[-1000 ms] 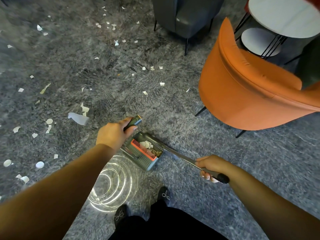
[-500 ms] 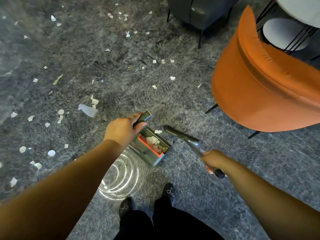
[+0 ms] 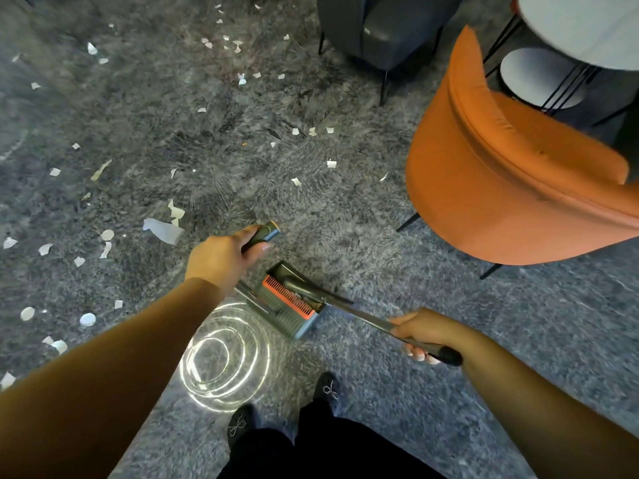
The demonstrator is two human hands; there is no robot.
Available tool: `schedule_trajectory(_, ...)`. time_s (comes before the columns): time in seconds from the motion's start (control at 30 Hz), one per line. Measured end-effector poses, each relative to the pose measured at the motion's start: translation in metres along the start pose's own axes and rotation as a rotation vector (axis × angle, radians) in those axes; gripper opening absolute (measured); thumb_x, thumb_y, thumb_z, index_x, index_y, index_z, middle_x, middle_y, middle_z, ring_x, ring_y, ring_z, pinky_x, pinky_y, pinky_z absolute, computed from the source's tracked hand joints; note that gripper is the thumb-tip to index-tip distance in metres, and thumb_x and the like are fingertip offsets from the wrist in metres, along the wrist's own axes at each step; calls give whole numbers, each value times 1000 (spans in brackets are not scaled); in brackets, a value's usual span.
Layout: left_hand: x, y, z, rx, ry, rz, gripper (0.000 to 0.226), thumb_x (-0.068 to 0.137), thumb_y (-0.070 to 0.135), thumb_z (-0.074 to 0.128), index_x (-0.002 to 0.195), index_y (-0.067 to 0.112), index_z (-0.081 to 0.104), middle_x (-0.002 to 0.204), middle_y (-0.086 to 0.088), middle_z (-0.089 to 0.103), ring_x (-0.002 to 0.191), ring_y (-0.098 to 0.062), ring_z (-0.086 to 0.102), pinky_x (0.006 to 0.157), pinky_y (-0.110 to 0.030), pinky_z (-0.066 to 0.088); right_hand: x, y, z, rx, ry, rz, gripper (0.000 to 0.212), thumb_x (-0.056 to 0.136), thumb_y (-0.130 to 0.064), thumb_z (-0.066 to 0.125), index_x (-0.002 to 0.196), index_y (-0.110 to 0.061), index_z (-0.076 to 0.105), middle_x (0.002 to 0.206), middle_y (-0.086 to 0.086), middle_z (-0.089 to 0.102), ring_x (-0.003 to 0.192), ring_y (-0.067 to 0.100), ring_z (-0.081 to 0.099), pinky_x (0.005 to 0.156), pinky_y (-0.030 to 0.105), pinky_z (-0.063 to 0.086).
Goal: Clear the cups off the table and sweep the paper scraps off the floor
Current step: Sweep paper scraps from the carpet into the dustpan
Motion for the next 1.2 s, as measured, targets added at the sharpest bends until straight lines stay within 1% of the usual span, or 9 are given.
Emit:
schedule_trajectory(0.17,-4,-14,-4,-63,46,-86,46,93,51,51,135,31,54,74,-8,62,71,-31,60,60,-33,47,-14,6,-4,183,55,-22,38,98,-8,51,135,-1,47,61,14,52,33,13,46,34,16,32)
schedule_trajectory(0.3,-1,-21,-13,-114,81,-144,48,93,50,52,137,29,52,89,-15,70,84,-35,63,68,-38,51,-11,4,-13,410,114,-35,42,100,-9,49,141,-3,41,57,15,50,31,15,44,32,17,31)
schedule_trajectory(0.4,9,-16,-27,-128,129,-146,48,93,47,53,137,27,53,89,-16,70,85,-36,63,70,-39,50,-4,-8,-27,533,156,-67,43,99,-10,51,140,-2,43,57,15,52,30,14,44,31,15,32)
schedule_trajectory(0.5,31,-14,-38,-148,148,-158,48,94,45,53,138,26,52,95,-19,71,89,-38,64,72,-39,48,1,-32,-42,564,164,-109,43,96,-16,58,136,-5,48,56,10,53,33,13,46,32,17,34)
schedule_trajectory(0.6,62,-13,-48,-145,159,-148,48,94,45,53,139,27,51,94,-20,71,88,-38,64,71,-38,46,10,-66,-58,615,139,-145,37,94,-13,60,129,-4,54,55,6,49,34,12,44,33,19,35)
schedule_trajectory(0.77,129,-21,-58,-141,155,-155,50,93,48,54,139,29,51,96,-19,71,90,-38,64,70,-38,48,35,-126,-93,656,165,-147,26,96,-2,51,121,-1,54,61,8,46,37,12,43,34,20,33)
schedule_trajectory(1.0,222,-30,-70,-118,139,-143,49,92,46,56,138,28,52,97,-22,70,90,-41,64,70,-40,50,62,-203,-147,812,204,-74,14,101,-1,41,114,1,47,66,9,39,52,18,34,30,20,32)
schedule_trajectory(1.13,264,-32,-81,-85,161,-155,45,92,45,57,134,31,55,95,-21,70,88,-41,65,69,-40,49,86,-232,-177,883,200,-27,10,101,0,39,110,3,44,65,7,36,46,15,35,31,17,29)
schedule_trajectory(1.2,279,-35,-84,-111,180,-160,44,91,45,59,133,30,56,95,-20,70,87,-41,65,71,-42,51,97,-247,-196,904,232,-51,18,99,3,37,115,4,47,64,7,35,41,14,37,31,15,29)
Point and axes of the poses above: each hand's wrist, its own x-axis towards the middle knuckle, its own z-axis out of the palm, y = z × x, the point moved 9 cm from there along x, towards the middle knuckle
